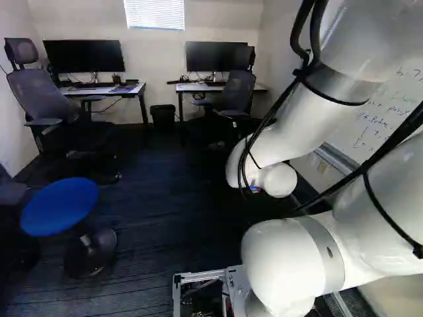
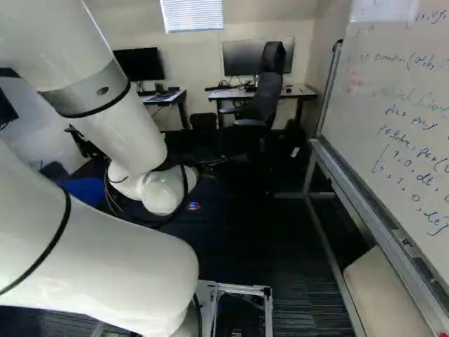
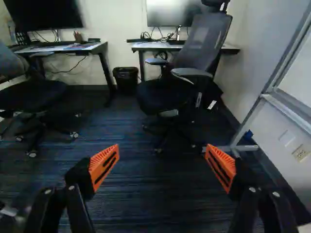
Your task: Open the door and move inside
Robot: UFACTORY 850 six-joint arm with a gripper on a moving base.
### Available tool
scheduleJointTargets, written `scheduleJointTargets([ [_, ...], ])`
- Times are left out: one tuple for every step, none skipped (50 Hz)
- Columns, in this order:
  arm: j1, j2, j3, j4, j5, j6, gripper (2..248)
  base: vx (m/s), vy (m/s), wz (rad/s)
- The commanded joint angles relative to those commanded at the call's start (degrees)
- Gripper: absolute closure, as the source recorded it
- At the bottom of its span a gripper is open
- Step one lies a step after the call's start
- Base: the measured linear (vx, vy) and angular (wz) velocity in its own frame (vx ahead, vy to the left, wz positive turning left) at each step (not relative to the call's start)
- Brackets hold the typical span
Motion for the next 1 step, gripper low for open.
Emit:
scheduleJointTargets([
  [0.0,0.0,0.0,0.0,0.0,0.0,3,0.000,0.000,0.000],
])
